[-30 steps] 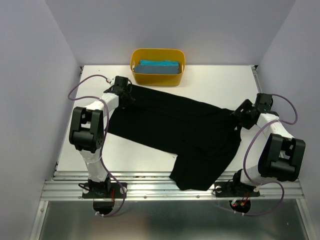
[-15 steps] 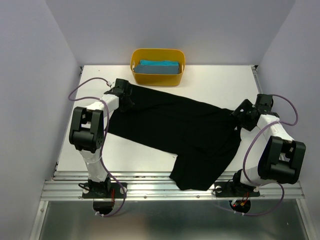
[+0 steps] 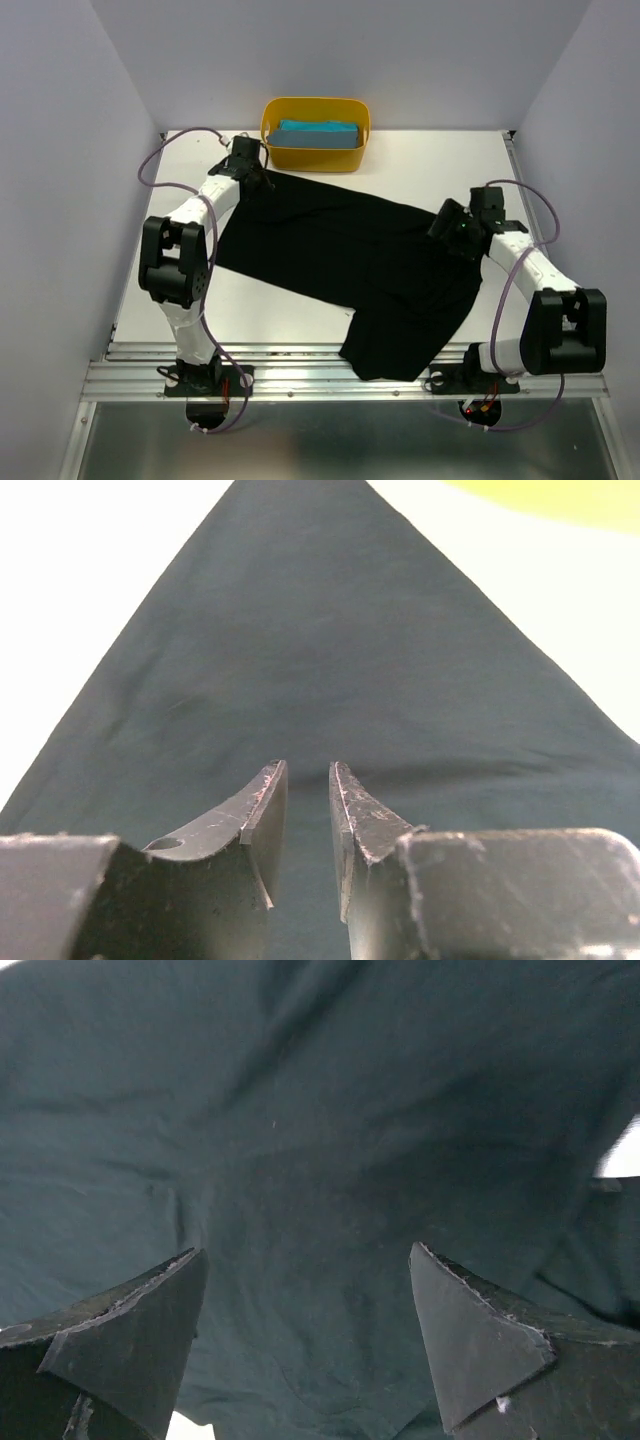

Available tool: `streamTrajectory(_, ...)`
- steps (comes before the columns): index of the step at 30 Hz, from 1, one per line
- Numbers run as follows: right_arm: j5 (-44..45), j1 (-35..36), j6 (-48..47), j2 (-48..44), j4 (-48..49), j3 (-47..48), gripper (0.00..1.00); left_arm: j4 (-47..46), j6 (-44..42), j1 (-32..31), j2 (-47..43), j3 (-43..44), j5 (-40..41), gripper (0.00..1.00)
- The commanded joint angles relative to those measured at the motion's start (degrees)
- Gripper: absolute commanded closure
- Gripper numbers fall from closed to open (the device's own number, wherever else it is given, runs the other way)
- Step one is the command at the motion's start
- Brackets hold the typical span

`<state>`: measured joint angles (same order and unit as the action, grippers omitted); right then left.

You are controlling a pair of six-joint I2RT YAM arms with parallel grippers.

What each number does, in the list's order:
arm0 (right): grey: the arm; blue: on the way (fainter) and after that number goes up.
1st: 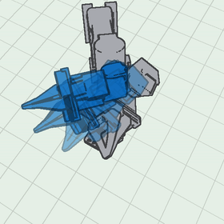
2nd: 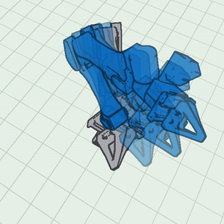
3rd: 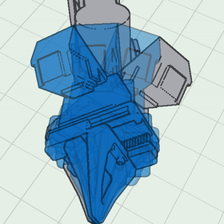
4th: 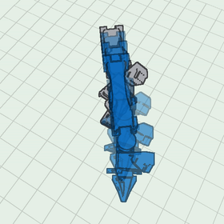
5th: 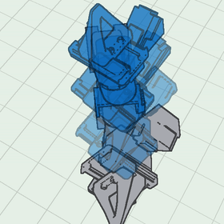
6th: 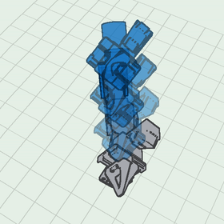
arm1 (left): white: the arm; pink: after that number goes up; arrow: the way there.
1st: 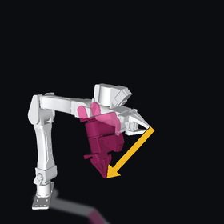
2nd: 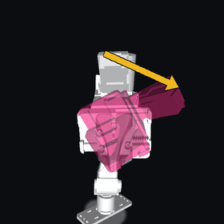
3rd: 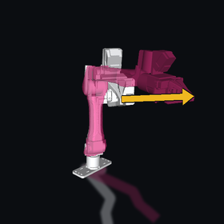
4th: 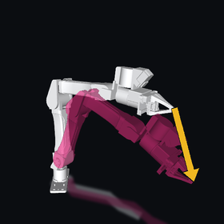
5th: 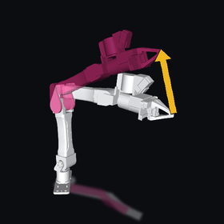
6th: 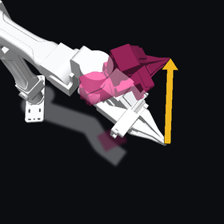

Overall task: Roll the t-shirts
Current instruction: Fold the T-shirt at the center of the board.

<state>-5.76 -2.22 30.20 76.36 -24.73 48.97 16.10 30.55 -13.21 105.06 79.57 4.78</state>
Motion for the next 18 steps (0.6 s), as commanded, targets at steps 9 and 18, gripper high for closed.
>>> streamTrajectory(9, 5.49, 2.31, 1.62, 11.69, 3.11, 1.65, 0.11, 0.34, -4.18, -0.5, 13.33, 10.87, -6.54, 0.66)
streamTrajectory(18, 5.05, -4.81, 0.74, 15.84, 5.66, 0.95, 0.11, -0.28, -4.18, 3.54, 16.58, 7.88, -5.92, 0.67)
